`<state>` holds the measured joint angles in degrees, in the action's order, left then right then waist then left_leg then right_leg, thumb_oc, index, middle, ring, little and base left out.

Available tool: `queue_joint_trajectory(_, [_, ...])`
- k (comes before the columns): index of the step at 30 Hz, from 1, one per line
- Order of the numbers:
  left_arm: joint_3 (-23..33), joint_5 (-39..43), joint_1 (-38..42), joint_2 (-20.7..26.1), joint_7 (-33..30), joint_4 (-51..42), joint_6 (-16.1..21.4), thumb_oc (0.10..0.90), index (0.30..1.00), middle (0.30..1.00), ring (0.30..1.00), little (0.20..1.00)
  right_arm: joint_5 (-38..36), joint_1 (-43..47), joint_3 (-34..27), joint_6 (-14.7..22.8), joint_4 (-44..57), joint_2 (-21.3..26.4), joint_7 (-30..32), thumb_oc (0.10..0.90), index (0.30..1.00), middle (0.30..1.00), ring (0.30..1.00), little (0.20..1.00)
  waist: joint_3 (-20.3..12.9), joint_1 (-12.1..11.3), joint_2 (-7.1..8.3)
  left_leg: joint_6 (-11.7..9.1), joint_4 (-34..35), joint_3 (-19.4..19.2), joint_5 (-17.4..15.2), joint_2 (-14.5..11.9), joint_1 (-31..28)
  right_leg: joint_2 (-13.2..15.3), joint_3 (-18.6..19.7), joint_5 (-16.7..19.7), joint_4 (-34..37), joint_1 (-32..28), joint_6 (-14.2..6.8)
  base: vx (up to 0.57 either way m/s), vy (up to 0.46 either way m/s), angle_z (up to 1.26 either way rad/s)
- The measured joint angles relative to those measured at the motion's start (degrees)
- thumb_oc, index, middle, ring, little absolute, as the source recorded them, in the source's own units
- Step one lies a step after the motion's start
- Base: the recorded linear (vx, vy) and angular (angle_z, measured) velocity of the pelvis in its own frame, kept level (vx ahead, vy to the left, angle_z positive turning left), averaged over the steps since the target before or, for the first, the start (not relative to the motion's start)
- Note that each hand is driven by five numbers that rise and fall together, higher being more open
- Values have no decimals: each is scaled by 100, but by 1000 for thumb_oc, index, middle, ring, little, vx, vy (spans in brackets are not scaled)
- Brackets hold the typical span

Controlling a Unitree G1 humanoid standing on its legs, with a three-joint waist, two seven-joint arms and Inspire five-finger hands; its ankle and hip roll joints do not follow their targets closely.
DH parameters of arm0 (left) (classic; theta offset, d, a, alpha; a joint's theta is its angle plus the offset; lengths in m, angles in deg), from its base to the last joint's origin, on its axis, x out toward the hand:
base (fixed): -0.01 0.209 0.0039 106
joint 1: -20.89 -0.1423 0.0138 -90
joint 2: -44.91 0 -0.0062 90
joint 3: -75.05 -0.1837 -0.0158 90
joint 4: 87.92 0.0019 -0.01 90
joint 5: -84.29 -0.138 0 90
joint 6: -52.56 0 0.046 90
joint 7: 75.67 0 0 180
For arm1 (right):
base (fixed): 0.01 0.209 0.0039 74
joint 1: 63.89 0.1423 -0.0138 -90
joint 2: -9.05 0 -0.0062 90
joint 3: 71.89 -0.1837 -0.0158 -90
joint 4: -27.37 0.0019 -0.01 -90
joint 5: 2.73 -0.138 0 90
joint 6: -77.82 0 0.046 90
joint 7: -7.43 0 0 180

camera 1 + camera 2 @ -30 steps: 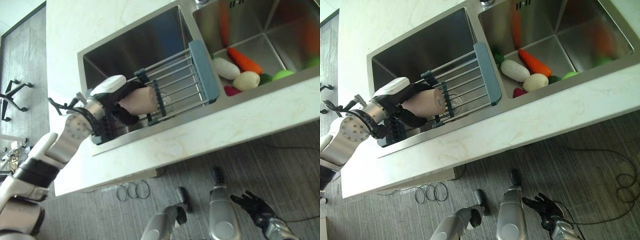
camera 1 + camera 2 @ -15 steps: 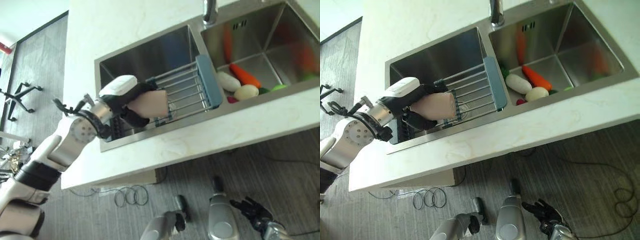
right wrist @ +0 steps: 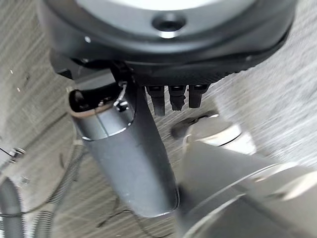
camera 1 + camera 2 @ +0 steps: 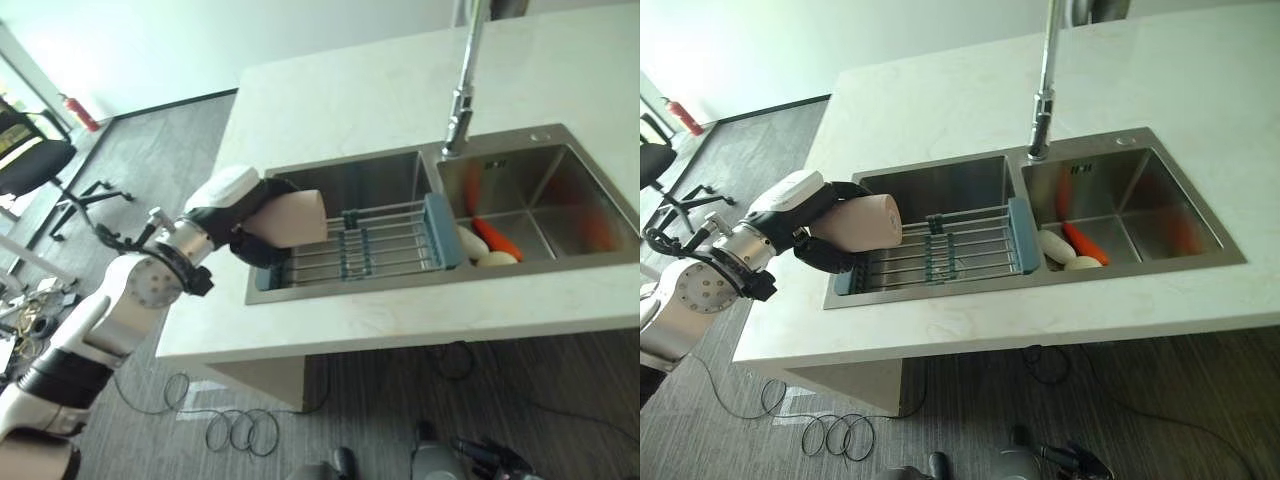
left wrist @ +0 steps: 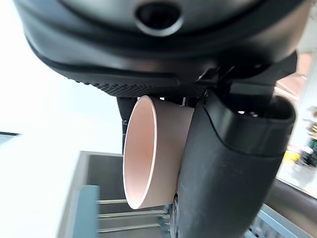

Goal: Place the dishes in the dishwasher.

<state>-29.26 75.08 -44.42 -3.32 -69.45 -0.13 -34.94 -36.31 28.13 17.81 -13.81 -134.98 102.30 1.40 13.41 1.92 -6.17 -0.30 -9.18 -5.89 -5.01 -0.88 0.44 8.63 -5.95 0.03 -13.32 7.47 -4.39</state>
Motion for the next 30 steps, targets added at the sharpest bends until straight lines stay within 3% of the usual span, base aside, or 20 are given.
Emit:
queue_joint_trajectory(5, [629, 243, -969, 87, -609, 47, -168, 400, 300, 300, 300, 300, 580, -110, 80, -43, -21, 72, -165, 800, 900, 900, 900, 900, -145, -352, 101, -78, -77, 307, 48, -30, 68, 29, -247, -320, -433, 92, 85, -8, -101, 27])
queue_joint_trajectory(7, [1087, 455, -1589, 46, -845, 154, -212, 400, 300, 300, 300, 300, 716, -124, 122, -113, 20, 203, -223, 800, 900, 900, 900, 900, -182, -573, 67, -150, -32, 386, 133, -48, 110, 24, -315, -451, -663, 166, 101, -122, -61, 37])
queue_joint_trajectory(9, [1529, 457, -2136, -72, -1079, 369, -255, 400, 300, 300, 300, 300, 792, -232, 156, -161, -41, 274, -289, 800, 900, 900, 900, 900, -152, -793, 7, -299, 65, 932, 398, 29, 284, 32, -551, -739, -922, 213, 173, -208, 11, 127])
queue_joint_trajectory(11, [1850, 457, -2496, -89, -1154, 392, -249, 400, 300, 300, 300, 300, 881, -268, 131, -152, -54, 401, -330, 800, 900, 900, 900, 900, -62, -1099, -17, -349, 395, 1265, 681, 44, 341, 137, -725, -882, -1178, 320, 411, -203, 85, 134])
queue_joint_trajectory(12, [1976, 457, -2607, -98, -1226, 387, -205, 400, 300, 300, 300, 300, 884, -265, 139, -134, -64, 456, -323, 800, 900, 900, 900, 900, -33, -1207, 18, -268, 652, 1188, 694, -1, 351, 283, -1063, -894, -1182, 356, 497, -189, 133, 141])
queue_joint_trajectory(13, [2088, 457, -2608, -107, -1268, 399, -201, 400, 300, 300, 300, 300, 885, -227, 132, -148, -89, 479, -321, 800, 900, 900, 900, 900, 90, -1157, 125, -195, 293, 821, 457, -60, 479, 456, -1292, -885, -1167, 314, 516, -206, 230, 138])
queue_joint_trajectory(14, [2125, 458, -2616, -135, -1307, 439, -202, 400, 300, 300, 300, 300, 871, -167, 86, -135, -153, 531, -320, 800, 900, 900, 900, 900, 114, -1261, 162, -267, 56, 528, 342, -129, 430, 572, -1543, -848, -1106, 233, 538, -309, 385, 187])
queue_joint_trajectory(15, [2130, 458, -2594, -205, -1308, 414, -87, 400, 300, 300, 300, 300, 852, -142, -142, -124, -153, 531, -314, 800, 900, 900, 900, 900, 186, -1207, 282, -432, -463, -242, -49, -309, 316, 780, -2087, -628, -767, -69, 458, -188, 415, 213])
queue_joint_trajectory(16, [2119, 468, -2532, -266, -1311, 336, 24, 400, 300, 300, 300, 300, 743, -169, -157, -115, -155, 472, -316, 800, 900, 900, 900, 900, 160, -998, 287, -344, -622, -725, -254, -325, 222, 1003, -2576, -521, -558, -304, 312, -91, 413, 249])
queue_joint_trajectory(17, [2125, 519, -2469, -287, -1326, 164, 59, 400, 300, 300, 300, 300, 649, -203, -186, -111, -159, 474, -320, 800, 900, 900, 900, 900, 157, -893, 260, -255, -720, -1008, -390, -432, 197, 1094, -2768, -598, -568, -333, 171, 74, 423, 232])
queue_joint_trajectory(18, [2111, 639, -2378, -296, -1346, -6, 120, 400, 300, 300, 300, 300, 624, -232, -297, -101, -169, 451, -315, 800, 900, 900, 900, 900, 148, -828, 135, -125, -666, -1258, -531, -554, 129, 1069, -2707, -678, -706, -306, 57, 84, 409, 200])
queue_joint_trajectory(20, [2096, 661, -2178, -493, -1383, -153, 202, 400, 300, 300, 300, 300, 621, -307, -631, -85, -154, 222, -271, 800, 900, 900, 900, 900, 226, -826, 296, 163, -626, -1054, -533, -93, 38, 1207, -1833, -772, -999, -202, 37, 89, 385, 160])
queue_joint_trajectory(22, [2287, 642, -2437, -523, -1471, -167, 251, 400, 300, 300, 300, 300, 610, -327, -734, -28, -148, 152, -265, 800, 900, 900, 900, 900, 178, -981, 298, 398, -680, -1030, -648, 209, -4, 1275, -1370, -673, -823, -266, -1, 77, 315, 48])
queue_joint_trajectory(24, [2500, 561, -2528, -530, -1515, -107, 239, 400, 300, 300, 300, 300, 637, -173, -635, -4, -10, 66, -248, 800, 900, 900, 900, 900, 166, -1128, 297, 594, -913, -1094, -766, 343, 119, 1427, -1428, -489, -713, -293, 78, 122, 332, 8])
queue_joint_trajectory(26, [2524, 392, -2595, -532, -1524, -52, 189, 400, 300, 300, 300, 300, 636, 99, -443, -2, 16, -139, -201, 800, 900, 900, 900, 900, 150, -1195, 343, 627, -991, -1085, -785, 485, 112, 1473, -1518, -163, -538, -470, 108, 111, 307, 13])
queue_joint_trajectory(27, [2520, 321, -2640, -526, -1516, -52, 165, 400, 300, 300, 300, 300, 637, 183, -292, -1, 144, -266, -200, 800, 900, 900, 900, 900, 150, -1183, 329, 614, -997, -1054, -776, 493, 41, 1461, -1523, 7, -459, -592, 235, 101, 250, 23])
queue_joint_trajectory(30, [2526, 322, -2568, -421, -1512, -63, 167, 400, 300, 300, 300, 300, 643, 273, -48, 38, 568, -552, -229, 800, 900, 900, 900, 900, 117, -1138, 304, 620, -978, -825, -769, 533, -20, 1175, -1335, -85, -618, -711, 183, 55, 226, 46])
